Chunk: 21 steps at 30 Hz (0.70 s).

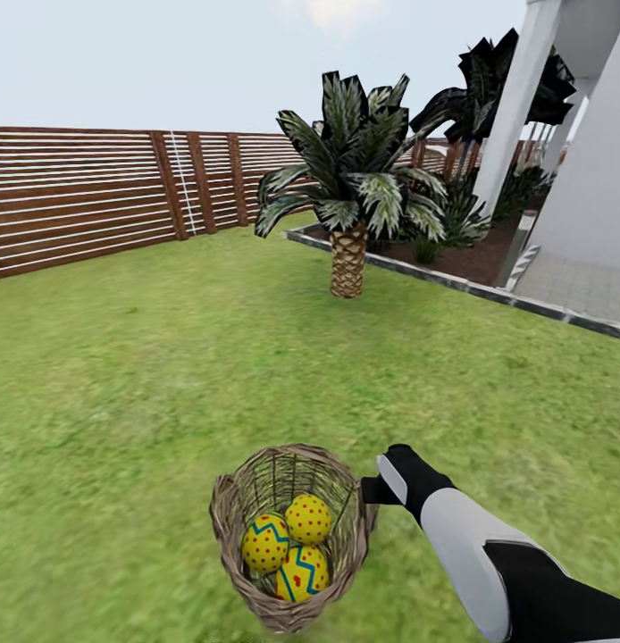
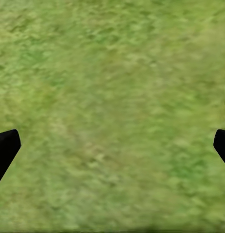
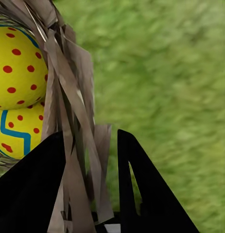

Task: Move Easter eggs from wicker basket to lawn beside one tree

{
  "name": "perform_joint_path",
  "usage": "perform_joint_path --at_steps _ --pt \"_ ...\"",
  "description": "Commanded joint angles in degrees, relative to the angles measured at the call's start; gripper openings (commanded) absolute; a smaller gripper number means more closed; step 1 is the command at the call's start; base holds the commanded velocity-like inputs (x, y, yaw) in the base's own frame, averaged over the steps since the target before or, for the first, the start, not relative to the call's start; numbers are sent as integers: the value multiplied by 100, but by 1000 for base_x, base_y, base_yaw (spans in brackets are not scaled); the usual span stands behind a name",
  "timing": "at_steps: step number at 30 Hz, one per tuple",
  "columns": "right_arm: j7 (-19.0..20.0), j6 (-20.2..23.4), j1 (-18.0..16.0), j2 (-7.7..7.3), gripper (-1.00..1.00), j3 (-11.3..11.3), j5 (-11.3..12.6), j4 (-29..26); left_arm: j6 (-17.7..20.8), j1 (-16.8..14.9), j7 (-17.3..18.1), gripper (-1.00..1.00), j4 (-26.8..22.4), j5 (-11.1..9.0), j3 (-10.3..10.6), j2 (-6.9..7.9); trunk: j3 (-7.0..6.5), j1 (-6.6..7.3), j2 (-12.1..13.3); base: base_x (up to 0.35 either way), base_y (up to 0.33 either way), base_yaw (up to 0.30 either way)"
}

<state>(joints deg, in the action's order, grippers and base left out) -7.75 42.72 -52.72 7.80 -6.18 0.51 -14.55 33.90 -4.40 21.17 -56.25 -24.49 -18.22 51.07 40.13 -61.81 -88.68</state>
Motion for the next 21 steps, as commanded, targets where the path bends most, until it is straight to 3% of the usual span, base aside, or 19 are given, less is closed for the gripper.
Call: perform_joint_path --at_steps 1,15,21 --pt "-33 17 -1 8 -100 -67 64 -8 46 -9 10 100 0 -29 -6 -1 -14 23 39 0 0 290" --pt "-33 8 -1 64 -100 -59 64 4 113 -16 -16 100 -37 -29 5 -1 -265 331 600 0 0 290" --pt "-25 8 -1 64 -100 -59 64 4 391 -45 -791 100 -103 -60 -13 -148 -373 462 841 0 0 289"
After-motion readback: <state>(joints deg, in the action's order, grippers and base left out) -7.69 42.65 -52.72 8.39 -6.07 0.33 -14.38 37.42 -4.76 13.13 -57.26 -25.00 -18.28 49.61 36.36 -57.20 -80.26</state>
